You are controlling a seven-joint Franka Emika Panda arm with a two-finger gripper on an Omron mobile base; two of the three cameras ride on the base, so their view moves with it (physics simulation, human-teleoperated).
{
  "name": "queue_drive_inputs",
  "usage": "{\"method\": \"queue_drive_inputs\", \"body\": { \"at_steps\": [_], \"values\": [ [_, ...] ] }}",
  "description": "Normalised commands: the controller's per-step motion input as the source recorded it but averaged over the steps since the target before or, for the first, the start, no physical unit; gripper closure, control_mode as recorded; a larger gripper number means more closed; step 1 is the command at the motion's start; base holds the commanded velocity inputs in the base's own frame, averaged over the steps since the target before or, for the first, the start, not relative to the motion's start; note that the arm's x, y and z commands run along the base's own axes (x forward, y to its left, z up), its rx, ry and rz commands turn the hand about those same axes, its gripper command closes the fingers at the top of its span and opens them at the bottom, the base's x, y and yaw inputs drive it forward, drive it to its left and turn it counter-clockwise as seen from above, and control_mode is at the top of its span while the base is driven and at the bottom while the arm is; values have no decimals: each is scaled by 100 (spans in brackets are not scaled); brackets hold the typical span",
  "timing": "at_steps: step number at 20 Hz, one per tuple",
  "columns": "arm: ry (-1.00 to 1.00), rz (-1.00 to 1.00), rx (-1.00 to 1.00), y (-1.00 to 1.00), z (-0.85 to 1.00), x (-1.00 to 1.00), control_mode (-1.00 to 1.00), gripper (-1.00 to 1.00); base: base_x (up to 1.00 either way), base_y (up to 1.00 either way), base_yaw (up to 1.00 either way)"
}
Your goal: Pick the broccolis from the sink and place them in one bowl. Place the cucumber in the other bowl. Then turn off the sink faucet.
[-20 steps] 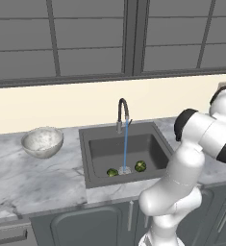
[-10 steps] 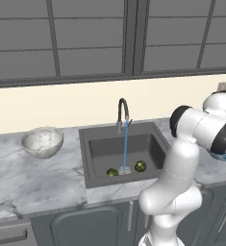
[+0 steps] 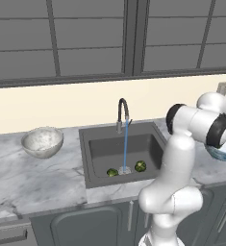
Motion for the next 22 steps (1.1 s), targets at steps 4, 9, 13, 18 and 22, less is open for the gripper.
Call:
{"method": "queue_drive_inputs", "body": {
  "at_steps": [4,9,13,18,22],
  "values": [
    [1,-1,2,-14,-31,34,-100,100,0,0,0],
    [6,-1,4,-34,-13,43,-100,100,0,0,0],
    [6,-1,4,-41,2,5,-100,-100,0,0,0],
    [0,-1,2,-22,26,-27,-100,-100,0,0,0],
    [0,-4,0,5,39,-31,-100,-100,0,0,0]
  ]
}}
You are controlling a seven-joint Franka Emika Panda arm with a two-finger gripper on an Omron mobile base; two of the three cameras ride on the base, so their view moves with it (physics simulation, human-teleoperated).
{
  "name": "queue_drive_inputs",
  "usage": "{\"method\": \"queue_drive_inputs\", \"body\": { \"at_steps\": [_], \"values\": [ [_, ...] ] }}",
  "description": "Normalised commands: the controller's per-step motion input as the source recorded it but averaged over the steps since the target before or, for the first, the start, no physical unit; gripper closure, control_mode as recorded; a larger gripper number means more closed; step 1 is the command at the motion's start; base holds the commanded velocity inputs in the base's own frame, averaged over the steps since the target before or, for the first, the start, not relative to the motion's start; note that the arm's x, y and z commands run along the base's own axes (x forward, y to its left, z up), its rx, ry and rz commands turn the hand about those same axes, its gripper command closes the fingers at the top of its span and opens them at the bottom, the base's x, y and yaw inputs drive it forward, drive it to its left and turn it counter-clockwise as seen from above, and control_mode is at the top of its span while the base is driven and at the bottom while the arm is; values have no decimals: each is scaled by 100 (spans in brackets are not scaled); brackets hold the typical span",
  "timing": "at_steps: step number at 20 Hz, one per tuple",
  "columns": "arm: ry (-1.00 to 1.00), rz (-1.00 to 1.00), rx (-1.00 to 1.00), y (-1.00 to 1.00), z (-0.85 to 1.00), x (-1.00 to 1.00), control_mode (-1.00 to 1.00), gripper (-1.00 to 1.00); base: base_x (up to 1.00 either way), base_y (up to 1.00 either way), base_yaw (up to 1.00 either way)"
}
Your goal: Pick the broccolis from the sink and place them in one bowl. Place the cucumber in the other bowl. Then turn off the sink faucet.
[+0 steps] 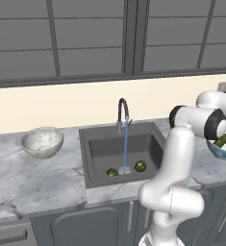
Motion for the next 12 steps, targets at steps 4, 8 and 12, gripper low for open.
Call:
{"method": "queue_drive_inputs", "body": {
  "at_steps": [4,8,12],
  "values": [
    [1,-3,-2,43,51,-30,-100,-100,0,0,0],
    [7,-2,-5,66,32,-31,-100,-100,0,0,0],
    [8,-2,-7,69,34,-37,-100,-100,0,0,0]
  ]
}}
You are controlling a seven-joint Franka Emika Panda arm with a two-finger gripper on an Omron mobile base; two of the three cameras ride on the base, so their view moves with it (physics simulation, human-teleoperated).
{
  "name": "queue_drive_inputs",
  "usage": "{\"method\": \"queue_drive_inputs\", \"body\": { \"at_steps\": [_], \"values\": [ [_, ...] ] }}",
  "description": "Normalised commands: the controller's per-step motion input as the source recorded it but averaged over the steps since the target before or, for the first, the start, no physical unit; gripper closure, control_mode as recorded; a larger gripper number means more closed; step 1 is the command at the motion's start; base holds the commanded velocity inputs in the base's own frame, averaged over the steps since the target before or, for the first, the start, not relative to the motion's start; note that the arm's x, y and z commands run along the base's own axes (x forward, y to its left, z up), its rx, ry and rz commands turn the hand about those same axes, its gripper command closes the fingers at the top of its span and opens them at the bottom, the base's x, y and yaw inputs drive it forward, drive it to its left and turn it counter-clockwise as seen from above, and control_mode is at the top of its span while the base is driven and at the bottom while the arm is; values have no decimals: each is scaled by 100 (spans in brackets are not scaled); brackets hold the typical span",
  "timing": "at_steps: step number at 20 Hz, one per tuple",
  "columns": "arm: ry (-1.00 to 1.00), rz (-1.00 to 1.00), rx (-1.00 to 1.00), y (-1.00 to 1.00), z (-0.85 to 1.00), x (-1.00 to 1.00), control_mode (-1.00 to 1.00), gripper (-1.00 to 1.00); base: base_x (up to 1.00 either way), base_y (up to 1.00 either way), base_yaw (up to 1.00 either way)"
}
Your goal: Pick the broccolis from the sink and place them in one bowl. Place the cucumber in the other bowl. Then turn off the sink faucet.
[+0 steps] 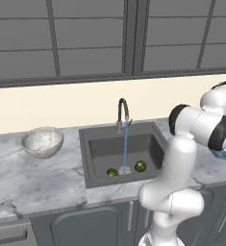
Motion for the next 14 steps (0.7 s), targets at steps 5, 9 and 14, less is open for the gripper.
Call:
{"method": "queue_drive_inputs", "body": {
  "at_steps": [5,9,14],
  "values": [
    [2,0,-4,77,48,-49,-100,-100,0,0,0],
    [0,0,-1,92,27,-54,-100,-100,0,0,0],
    [2,6,0,89,12,-48,-100,-100,0,0,0]
  ]
}}
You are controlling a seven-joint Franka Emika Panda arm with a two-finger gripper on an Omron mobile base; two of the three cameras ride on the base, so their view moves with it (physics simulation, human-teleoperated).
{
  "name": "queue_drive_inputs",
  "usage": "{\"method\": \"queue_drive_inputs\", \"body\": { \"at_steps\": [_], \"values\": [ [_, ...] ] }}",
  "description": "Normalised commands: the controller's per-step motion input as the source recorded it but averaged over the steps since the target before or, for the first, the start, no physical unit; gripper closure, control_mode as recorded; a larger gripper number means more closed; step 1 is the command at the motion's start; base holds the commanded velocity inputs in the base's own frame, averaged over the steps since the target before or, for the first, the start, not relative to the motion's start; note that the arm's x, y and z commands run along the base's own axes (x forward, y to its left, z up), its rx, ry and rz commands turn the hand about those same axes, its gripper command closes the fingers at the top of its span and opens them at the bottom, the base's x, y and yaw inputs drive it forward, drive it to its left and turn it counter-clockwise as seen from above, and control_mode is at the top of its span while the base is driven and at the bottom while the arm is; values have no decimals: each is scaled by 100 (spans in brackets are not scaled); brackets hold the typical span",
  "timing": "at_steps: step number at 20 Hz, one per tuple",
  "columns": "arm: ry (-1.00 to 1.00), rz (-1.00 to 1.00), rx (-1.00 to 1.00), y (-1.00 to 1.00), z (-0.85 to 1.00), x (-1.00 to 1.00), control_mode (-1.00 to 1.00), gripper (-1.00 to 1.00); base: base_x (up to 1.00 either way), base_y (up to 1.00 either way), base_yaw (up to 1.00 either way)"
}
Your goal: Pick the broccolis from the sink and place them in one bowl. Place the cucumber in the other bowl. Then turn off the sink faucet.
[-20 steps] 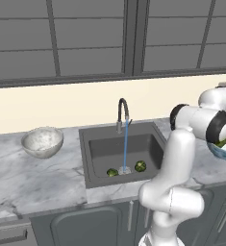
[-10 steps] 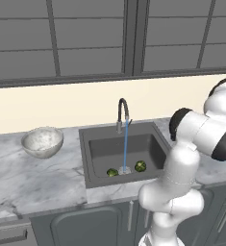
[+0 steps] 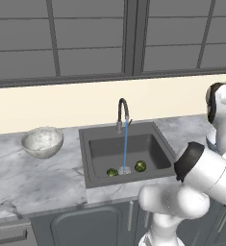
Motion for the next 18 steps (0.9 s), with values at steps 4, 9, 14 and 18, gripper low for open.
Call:
{"method": "queue_drive_inputs", "body": {
  "at_steps": [4,9,14,18],
  "values": [
    [8,20,0,85,16,-35,-100,-100,0,0,0],
    [10,28,0,77,10,-21,-100,-100,0,0,0],
    [8,36,9,63,0,-5,-100,-100,0,0,0],
    [8,47,20,61,-18,0,-100,-100,0,0,0]
  ]
}}
